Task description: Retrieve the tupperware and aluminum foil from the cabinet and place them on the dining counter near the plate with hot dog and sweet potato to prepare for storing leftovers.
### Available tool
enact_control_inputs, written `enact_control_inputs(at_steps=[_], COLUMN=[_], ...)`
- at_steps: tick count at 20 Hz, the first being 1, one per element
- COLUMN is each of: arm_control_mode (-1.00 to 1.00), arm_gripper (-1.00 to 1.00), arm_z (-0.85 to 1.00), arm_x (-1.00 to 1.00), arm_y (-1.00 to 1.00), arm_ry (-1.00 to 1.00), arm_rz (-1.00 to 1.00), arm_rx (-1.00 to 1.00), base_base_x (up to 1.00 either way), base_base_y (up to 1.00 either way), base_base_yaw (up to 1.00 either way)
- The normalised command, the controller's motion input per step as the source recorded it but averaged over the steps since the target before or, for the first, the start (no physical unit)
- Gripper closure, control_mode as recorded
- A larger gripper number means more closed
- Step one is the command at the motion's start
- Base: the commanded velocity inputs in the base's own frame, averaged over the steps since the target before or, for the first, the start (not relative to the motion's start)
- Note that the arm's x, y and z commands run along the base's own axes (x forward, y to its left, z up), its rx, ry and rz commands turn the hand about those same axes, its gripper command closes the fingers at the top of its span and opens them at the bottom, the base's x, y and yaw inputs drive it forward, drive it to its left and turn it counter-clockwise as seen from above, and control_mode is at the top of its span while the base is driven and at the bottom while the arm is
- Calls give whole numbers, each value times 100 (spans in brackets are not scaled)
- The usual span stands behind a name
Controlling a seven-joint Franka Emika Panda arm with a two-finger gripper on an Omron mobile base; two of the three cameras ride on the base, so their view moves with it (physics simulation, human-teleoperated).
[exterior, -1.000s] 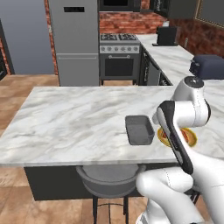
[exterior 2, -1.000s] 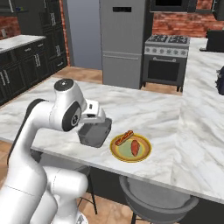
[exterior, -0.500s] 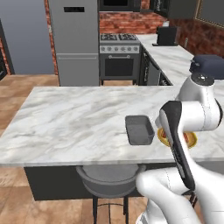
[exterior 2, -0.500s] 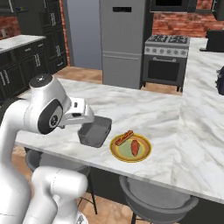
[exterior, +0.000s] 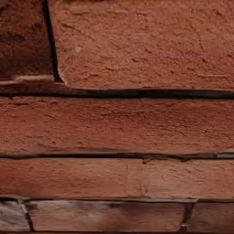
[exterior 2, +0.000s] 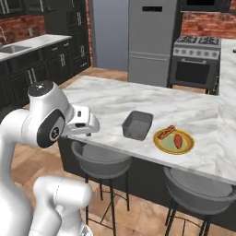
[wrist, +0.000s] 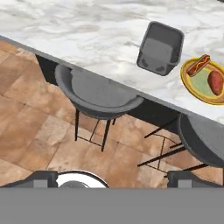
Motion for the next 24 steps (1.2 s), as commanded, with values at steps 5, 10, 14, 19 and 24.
enact_control_inputs(at_steps=[5,10,14,19,24], arm_control_mode=[100,100,100,100,100], arm_gripper=[-100,-100,-100,-100,-100], arm_z=[0,0,0,0,0], arm_x=[0,0,0,0,0], arm_y=[0,0,0,0,0], arm_ry=[0,0,0,0,0], arm_rz=[0,0,0,0,0], arm_rx=[0,0,0,0,0], base_base_x=[26,61,68,88,100], base_base_y=[100,100,100,100,99], base_base_yaw=[32,29,21,18,6])
